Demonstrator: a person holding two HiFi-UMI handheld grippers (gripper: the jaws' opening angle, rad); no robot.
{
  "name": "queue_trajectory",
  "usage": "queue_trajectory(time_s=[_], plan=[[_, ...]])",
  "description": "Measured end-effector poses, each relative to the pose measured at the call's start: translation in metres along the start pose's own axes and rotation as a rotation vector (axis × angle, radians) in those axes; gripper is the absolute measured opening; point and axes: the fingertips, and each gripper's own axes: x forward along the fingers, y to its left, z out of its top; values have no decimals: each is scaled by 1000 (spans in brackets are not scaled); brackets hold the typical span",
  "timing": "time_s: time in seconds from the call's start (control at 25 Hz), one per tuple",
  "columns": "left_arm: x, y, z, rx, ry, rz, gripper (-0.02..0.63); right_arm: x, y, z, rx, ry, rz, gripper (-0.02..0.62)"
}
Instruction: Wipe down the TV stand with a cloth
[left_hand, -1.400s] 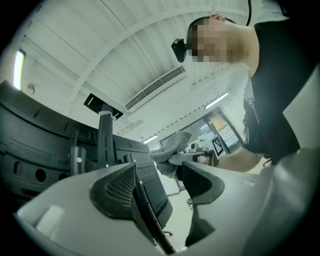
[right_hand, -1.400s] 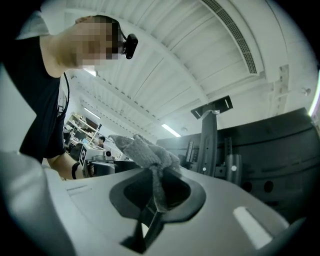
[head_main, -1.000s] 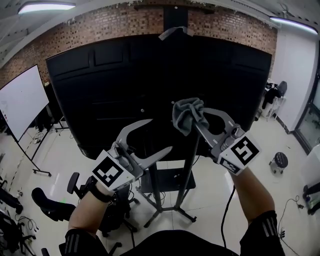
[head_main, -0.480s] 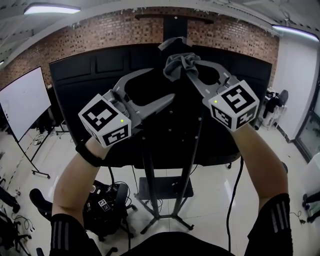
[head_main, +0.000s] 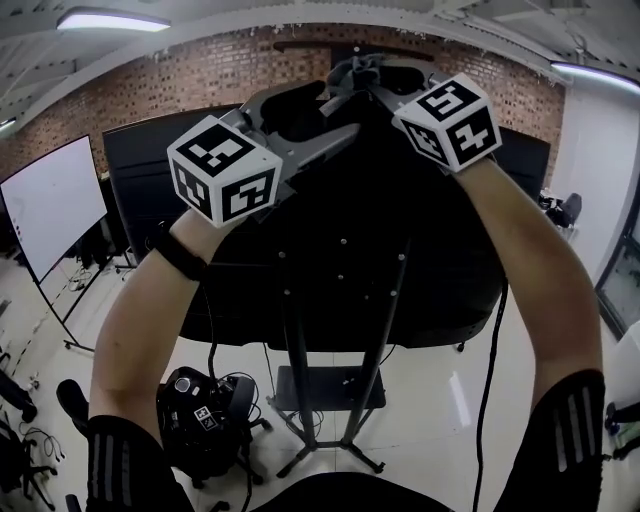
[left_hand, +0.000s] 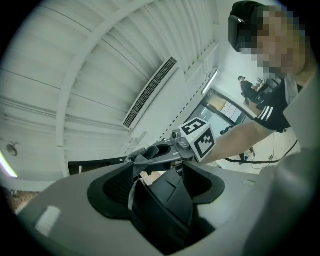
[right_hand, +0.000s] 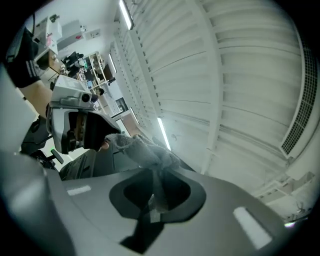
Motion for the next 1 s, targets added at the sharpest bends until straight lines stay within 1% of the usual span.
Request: queue_trajectory(time_s=[0.2,0.36,0.44,0.52,0.64,0.8,1.0], plan=[[6,25,-3,-19,6,49,316,25,-17,1,3,35,-23,35],[2,22,-11,-34,10,55,316,33,-15,-1,30,38,-25,35],[-2,14,-16,-43,10,46,316,32,-5,-6,32,53,-6,35],[-6,6,-20,-42,15,36,316,29,5,-13,11,80,11,35],[-10,2,-24,-49,13,33,316,26,13,-18,-27,102,9,35],[-16,-7,-40,-83,11,25,316,21,31,-29,-66,123,20,35],[-29,-33,-59,-132,-1,1,316,10,58,-48,-124,156,32,35]])
